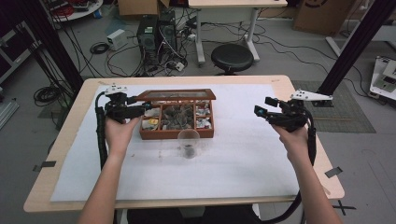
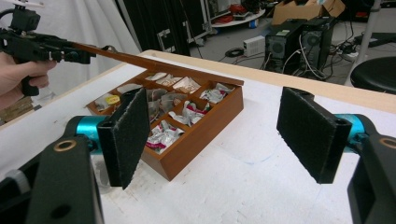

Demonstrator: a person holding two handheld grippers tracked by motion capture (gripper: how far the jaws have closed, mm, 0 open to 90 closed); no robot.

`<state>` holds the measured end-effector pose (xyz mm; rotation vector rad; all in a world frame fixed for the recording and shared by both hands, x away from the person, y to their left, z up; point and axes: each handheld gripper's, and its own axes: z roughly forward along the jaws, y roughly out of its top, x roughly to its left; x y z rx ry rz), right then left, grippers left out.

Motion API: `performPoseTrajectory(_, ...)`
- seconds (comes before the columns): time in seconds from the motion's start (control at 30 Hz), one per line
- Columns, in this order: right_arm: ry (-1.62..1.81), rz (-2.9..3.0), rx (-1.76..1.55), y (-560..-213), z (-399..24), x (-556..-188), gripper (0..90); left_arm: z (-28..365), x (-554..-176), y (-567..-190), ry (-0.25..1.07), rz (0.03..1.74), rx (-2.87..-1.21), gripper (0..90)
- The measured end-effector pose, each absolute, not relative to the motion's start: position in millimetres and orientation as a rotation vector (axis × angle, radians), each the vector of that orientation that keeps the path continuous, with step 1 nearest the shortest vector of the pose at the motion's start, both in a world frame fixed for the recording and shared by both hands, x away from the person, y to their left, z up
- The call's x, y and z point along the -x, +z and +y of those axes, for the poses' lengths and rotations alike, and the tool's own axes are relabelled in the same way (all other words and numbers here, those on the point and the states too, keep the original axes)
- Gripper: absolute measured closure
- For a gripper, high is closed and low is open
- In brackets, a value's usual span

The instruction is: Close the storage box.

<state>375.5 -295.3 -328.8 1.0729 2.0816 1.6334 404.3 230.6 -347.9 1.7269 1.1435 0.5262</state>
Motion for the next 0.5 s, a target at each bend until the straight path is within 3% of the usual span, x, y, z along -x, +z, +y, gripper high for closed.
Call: performPoseTrajectory(0.5,1.634,2.078,-1.07,-329,-295,-376,26.6,231,-394,-366,0.513,1.151,-1.728,30.9)
